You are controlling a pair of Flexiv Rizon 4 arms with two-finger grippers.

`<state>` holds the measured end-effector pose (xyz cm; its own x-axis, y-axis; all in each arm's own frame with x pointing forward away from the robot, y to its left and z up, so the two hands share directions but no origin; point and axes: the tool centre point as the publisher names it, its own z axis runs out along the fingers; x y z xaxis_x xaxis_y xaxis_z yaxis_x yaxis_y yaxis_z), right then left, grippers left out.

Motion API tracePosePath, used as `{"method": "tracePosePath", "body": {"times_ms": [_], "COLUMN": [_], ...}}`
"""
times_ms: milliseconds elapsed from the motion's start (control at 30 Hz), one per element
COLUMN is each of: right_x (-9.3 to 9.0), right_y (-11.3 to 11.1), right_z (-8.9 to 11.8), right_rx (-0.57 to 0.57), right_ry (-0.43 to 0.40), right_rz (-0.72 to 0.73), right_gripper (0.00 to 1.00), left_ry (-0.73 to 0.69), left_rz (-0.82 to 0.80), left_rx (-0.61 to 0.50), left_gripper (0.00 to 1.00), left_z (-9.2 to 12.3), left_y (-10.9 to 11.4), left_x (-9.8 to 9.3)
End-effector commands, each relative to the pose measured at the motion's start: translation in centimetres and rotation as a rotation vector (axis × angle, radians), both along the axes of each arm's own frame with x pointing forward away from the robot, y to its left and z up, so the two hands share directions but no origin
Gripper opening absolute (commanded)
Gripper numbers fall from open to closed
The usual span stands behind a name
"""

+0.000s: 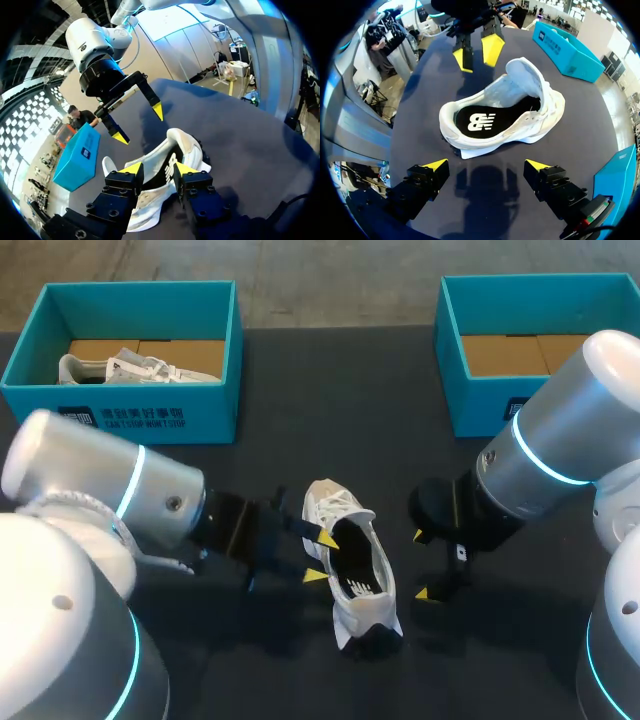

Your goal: Take the shoe out of the shoebox, open the shoe tongue, remove and reinsert the insole, then place the shoe into the shoebox

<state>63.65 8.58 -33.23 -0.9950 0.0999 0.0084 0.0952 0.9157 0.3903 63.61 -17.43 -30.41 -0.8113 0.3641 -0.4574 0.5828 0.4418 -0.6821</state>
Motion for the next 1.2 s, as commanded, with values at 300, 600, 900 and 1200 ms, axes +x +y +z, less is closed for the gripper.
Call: {"method": "tracePosePath", "body": {"times_ms": [300, 600, 900, 1200], "right_x": [-0.1, -0.1, -0.1, 0.1], "right_y": [0.1, 0.1, 0.1, -0.7], "right_z": [-0.2, -0.2, -0.2, 0.2], "right_rx": [0.000, 0.000, 0.000, -0.021], "right_ry": [-0.003, -0.003, -0.003, -0.004], "right_rz": [-0.002, -0.002, -0.002, 0.033], "right_gripper": [1.00, 1.00, 1.00, 1.00], "left_ry": [0.152, 0.131, 0.131, 0.059], "left_rz": [-0.342, -0.438, -0.438, -0.533], "left_rx": [0.368, 0.464, 0.464, 0.508], "left_gripper": [0.13, 0.00, 0.00, 0.00], "left_z": [3.9, 4.4, 4.4, 4.0], "left_y": [4.1, 4.7, 4.7, 3.4], "left_x": [0.3, 0.2, 0.2, -0.5]}}
